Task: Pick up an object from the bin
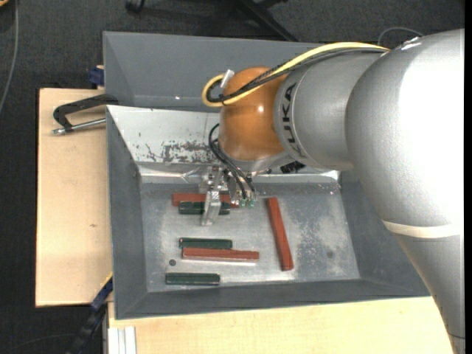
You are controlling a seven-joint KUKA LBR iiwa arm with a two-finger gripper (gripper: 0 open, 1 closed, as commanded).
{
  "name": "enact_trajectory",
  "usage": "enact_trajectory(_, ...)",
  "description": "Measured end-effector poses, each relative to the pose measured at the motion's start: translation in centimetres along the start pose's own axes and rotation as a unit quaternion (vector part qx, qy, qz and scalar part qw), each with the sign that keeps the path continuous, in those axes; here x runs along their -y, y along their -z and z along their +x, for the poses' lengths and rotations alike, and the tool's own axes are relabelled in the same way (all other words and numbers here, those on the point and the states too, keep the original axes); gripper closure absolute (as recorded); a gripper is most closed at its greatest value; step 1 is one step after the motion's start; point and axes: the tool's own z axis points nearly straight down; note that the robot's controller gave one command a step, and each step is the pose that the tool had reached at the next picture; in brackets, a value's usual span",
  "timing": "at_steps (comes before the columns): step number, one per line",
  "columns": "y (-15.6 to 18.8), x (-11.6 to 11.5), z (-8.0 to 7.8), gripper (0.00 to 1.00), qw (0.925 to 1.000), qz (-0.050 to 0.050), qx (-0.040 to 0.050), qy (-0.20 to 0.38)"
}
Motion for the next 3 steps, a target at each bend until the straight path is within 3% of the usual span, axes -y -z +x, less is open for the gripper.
enact_trajectory(1, 1.7, 0.0, 0.1, 1.00, 1.0000, 0.001, -0.0034, 0.000)
enact_trajectory(3, 4.9, -0.1, -0.2, 1.00, 1.0000, -0.001, 0.0041, 0.000)
